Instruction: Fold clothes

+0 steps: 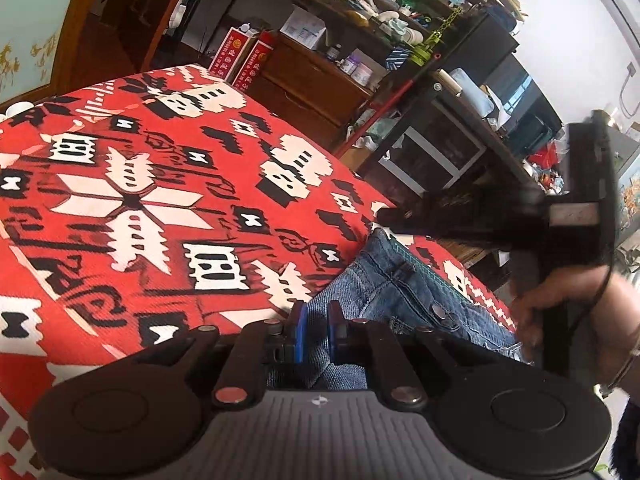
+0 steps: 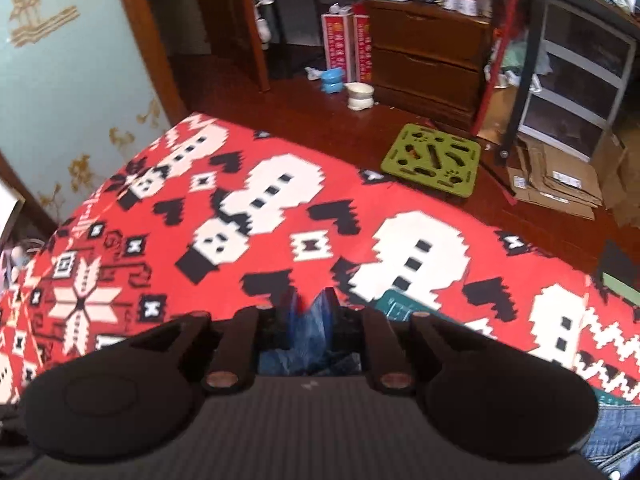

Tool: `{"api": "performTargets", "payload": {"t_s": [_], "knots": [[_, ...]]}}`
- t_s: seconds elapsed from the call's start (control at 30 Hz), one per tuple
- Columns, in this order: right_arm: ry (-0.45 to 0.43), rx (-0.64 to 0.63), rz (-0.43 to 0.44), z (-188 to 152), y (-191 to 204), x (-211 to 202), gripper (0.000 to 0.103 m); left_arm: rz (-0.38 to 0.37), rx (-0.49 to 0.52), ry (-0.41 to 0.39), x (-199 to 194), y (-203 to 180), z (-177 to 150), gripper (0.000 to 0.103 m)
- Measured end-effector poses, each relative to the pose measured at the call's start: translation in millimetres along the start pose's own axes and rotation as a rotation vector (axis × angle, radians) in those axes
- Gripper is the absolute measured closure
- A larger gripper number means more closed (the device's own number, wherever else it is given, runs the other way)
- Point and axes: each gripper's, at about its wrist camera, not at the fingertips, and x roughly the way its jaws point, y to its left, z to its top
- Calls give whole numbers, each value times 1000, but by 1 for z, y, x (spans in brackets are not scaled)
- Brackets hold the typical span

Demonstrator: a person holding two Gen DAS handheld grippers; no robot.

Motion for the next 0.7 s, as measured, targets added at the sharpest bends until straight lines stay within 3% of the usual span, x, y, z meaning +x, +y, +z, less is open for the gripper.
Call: {"api": "performTargets", "payload": {"t_s": [0.17, 0.23, 0.4, 0.47, 0.53, 0.7], "knots": [[-70, 27, 29, 4, -11, -45, 90, -71, 8, -14, -4, -1, 0, 93], [-86, 25, 23, -6, -17, -73, 88, -106, 28, -22, -6, -5, 0, 84], [-121, 27, -1, -30, -31, -141, 84, -212, 80, -25, -11, -17, -8, 77], [-112, 40, -50, -47, -35, -162, 75, -271, 74, -20, -12, -18, -12, 73], [-106, 71, -85, -71, -46, -180, 74, -310, 72, -1, -11, -21, -17, 71], [-88, 162, -165, -134, -74, -220, 63, -309, 165, 37, -13, -33, -33, 71]]}}
